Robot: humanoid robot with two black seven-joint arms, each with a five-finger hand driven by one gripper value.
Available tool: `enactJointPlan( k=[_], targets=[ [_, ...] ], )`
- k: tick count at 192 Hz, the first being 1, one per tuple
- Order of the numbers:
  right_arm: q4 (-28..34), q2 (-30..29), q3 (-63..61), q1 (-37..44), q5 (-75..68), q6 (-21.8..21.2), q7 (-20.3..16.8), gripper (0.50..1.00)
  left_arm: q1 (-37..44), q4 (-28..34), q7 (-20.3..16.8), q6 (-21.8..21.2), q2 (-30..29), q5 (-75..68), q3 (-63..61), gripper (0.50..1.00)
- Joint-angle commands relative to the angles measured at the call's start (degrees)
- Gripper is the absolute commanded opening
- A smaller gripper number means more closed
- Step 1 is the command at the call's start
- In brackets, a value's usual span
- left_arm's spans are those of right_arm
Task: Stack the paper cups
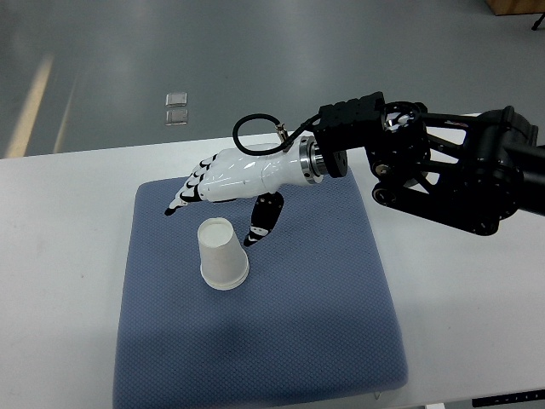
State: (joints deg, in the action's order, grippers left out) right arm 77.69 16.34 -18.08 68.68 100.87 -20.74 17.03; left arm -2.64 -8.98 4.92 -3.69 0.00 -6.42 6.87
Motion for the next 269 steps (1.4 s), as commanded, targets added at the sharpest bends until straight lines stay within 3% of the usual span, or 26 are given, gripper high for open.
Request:
enactJointPlan(
  k=[1,47,85,132,167,193,226,269],
  targets=[
    [-0.09,0.53,-1.43,-0.04,-1.38,0.26,-0.16,0.915,0.0,0.02,0.0,0.0,0.0,0.01,0.07,1.0],
    [-6.15,1.41,-13.48,-5.05,-15.44,-0.8,-6.49,0.915,0.0,-0.07,0.0,0.0,0.0,0.01,-0.02,1.0],
    [-12.92,-0.26,-28.33,-13.93,-25.46,-0.71,-13.08,0.913,0.0,0.02,0.0,0.0,0.0,-0.08,0.07,1.0],
    [-22.67,-9.13,-47.75,-21.57,-31.09,0.17,-20.63,0.913,0.0,0.02,0.0,0.0,0.0,0.01,-0.02,1.0],
    [-27.95,-11.86,-52.85,-24.12,-32.67,2.02,-21.6,0.913,0.0,0.02,0.0,0.0,0.0,0.01,-0.02,1.0],
    [-31.29,-12.82,-53.55,-25.0,-39.17,6.58,-21.6,0.913,0.0,-0.07,0.0,0.0,0.0,0.01,-0.02,1.0],
    [-31.64,-13.62,-53.2,-26.32,-51.03,15.55,-21.52,0.913,0.0,0.02,0.0,0.0,0.0,0.01,-0.02,1.0],
    [-31.55,-15.46,-53.47,-29.48,-54.2,18.72,-20.72,0.919,0.0,0.02,0.0,0.0,0.0,0.01,-0.02,1.0]
  ],
)
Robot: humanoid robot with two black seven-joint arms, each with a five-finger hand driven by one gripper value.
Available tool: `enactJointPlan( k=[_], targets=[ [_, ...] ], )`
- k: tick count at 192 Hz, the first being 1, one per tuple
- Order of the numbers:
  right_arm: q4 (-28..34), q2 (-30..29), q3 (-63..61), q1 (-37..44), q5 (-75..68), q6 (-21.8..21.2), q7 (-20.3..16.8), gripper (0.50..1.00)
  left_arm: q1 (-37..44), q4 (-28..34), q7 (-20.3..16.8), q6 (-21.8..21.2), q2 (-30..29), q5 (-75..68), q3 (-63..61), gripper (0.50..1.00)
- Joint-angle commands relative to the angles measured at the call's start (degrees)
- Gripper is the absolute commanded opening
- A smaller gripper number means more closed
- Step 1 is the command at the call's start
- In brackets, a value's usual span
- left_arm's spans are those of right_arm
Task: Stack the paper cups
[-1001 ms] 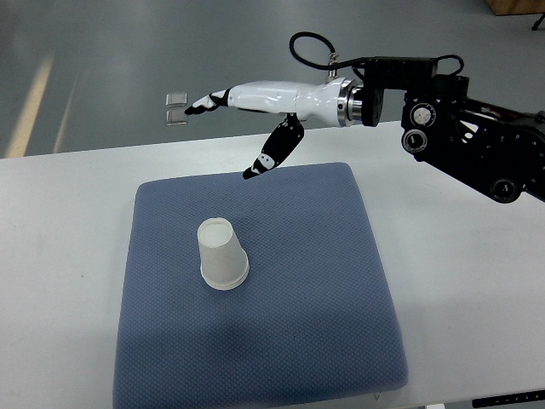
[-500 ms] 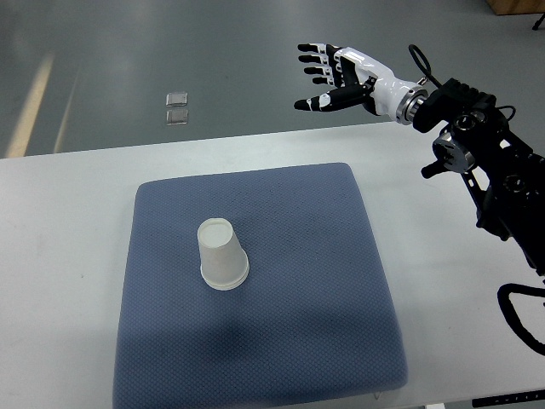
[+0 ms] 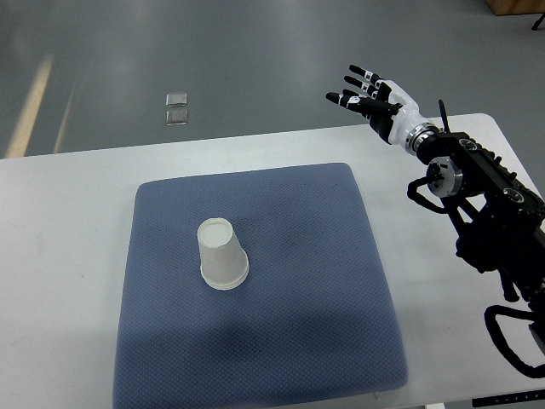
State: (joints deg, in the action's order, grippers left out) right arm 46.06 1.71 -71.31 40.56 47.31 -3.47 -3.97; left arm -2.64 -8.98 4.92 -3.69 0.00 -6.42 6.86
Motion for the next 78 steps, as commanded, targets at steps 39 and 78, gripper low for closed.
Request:
enactJointPlan(
  k=[39,78],
  targets=[
    [0.08,-1.71,0.12,-2.76,-1.08,2.76,0.28,0.921,0.0,0.02,0.0,0.0,0.0,0.01,-0.01,1.0],
    [0.17,-1.71,0.73,-3.64,-0.99,2.5,0.19,0.921,0.0,-0.07,0.0,0.0,0.0,0.01,-0.01,1.0]
  ],
)
